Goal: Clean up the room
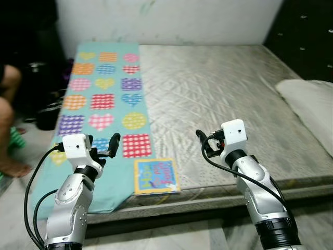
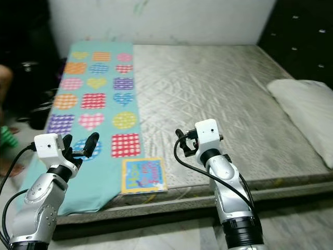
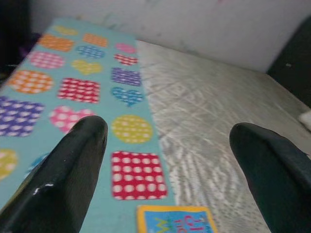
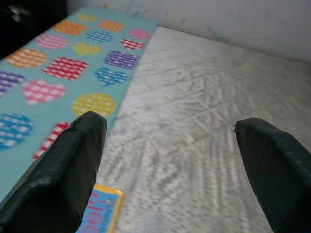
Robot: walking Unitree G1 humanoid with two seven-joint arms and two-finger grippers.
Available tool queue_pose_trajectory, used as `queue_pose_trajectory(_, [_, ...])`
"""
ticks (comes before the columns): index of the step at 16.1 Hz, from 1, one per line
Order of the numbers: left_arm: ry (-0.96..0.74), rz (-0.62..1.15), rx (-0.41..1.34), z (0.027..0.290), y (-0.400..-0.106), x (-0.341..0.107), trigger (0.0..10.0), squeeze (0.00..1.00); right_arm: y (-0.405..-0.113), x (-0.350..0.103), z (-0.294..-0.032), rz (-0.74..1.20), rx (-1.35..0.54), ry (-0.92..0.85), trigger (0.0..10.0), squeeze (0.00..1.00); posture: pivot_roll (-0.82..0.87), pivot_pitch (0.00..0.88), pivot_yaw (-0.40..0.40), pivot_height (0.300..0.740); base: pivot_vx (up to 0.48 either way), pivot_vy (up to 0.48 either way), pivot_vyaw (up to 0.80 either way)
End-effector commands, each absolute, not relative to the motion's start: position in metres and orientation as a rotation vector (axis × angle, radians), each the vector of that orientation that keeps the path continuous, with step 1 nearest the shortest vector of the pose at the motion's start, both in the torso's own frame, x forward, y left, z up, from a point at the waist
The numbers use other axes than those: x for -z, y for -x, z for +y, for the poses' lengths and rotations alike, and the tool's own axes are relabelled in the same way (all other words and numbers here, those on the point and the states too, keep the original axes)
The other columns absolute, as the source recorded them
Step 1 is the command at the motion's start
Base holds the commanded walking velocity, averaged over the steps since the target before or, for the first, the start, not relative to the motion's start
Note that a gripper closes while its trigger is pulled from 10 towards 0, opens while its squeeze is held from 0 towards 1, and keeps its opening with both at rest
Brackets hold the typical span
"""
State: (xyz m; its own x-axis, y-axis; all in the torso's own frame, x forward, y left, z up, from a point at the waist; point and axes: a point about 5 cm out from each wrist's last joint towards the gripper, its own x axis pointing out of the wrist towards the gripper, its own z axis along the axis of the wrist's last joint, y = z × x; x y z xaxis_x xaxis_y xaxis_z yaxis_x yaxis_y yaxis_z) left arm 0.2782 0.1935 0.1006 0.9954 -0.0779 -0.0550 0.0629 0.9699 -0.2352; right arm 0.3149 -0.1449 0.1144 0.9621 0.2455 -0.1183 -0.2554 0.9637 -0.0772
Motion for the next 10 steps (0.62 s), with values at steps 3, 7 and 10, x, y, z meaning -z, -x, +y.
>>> queue_pose_trajectory(3, [0.254,0.052,0.05,0.203,-0.274,-0.1,10.0,0.0,-0.318,-0.111,-0.155,0.197,-0.213,-0.224,10.0,0.0,-0.16,0.0,-0.048,0.74,0.0,0.0,0.0])
queue_pose_trajectory(7, [0.471,0.109,-0.107,0.223,-0.278,-0.095,10.0,0.0,-0.324,-0.119,-0.156,0.145,-0.219,-0.235,10.0,0.0,-0.14,0.0,-0.051,0.74,0.0,0.0,0.0])
queue_pose_trajectory(10, [0.102,0.074,-0.114,0.23,-0.277,-0.098,10.0,0.0,-0.327,-0.129,-0.15,0.015,-0.209,0.048,10.0,0.0,-0.14,0.0,-0.044,0.74,0.0,0.0,0.0])
